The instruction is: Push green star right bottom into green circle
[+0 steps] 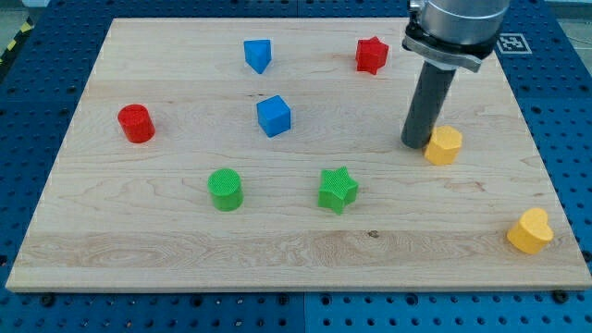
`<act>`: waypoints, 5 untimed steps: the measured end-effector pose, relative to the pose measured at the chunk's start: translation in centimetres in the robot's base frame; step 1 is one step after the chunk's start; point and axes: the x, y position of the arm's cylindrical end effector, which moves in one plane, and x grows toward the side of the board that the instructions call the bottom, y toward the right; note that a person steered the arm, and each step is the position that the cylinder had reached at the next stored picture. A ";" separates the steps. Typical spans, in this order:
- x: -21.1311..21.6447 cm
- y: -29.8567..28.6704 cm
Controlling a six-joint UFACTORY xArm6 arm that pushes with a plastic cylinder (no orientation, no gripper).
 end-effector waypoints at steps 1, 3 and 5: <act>-0.8 0.9; 1.3 3.5; 3.6 5.1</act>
